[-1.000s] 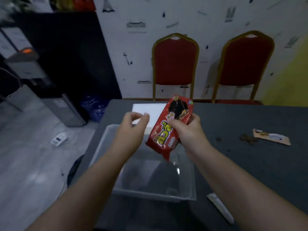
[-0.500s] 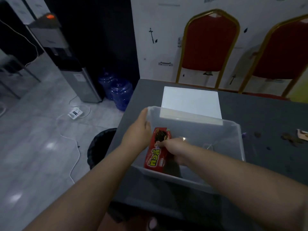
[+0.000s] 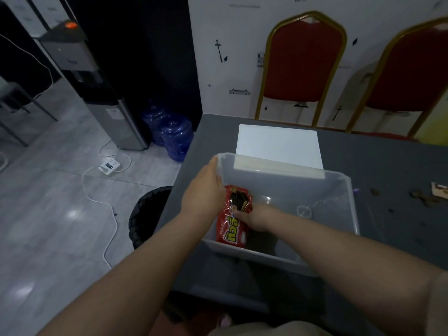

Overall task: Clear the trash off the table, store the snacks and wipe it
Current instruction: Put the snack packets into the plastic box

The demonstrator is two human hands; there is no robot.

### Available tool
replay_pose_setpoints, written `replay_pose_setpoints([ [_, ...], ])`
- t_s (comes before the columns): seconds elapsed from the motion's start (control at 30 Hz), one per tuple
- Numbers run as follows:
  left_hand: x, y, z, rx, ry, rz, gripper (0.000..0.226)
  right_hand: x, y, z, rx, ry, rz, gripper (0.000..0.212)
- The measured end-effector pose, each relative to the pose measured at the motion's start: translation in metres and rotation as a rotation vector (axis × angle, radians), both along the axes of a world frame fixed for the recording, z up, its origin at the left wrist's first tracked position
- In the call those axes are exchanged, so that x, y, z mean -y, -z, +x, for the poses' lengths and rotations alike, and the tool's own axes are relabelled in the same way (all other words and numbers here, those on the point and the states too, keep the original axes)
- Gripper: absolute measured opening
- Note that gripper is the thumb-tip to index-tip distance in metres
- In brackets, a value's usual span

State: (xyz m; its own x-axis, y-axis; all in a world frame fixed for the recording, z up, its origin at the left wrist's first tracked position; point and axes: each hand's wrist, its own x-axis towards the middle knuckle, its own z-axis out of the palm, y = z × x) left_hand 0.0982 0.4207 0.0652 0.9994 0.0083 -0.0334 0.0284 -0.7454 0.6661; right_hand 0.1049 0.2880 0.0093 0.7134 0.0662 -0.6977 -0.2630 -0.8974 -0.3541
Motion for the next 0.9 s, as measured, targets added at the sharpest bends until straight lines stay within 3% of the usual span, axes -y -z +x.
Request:
replay_pose_setpoints([
  [0.13,0.001,0.006,0.0,0.056,0.002,0.168,0.05,0.014,-0.036,-0.008,0.009,0.027,0.198,0.051],
  [0.23,0.013,-0.005,-0.004,0.113,0.049,0.309,0.056,0.042,-0.066,-0.018,0.133,0.154,0.355,0.045],
  [0.37,0.055,-0.026,-0.016,0.113,0.238,0.107,0.056,0.095,-0.102,-0.042,0.419,0.442,0.542,0.025],
  [0.53,0.125,-0.032,-0.033,-0.012,0.444,-0.138,0.052,0.17,-0.112,-0.075,0.593,0.716,0.524,0.012],
  [0.73,0.201,-0.028,-0.061,-0.043,0.67,-0.204,0.049,0.248,-0.094,-0.122,0.607,0.971,0.468,0.015],
  [0.9,0.255,-0.022,-0.071,-0.115,0.695,-0.162,0.054,0.303,-0.07,-0.141,0.561,1.022,0.425,0.019],
])
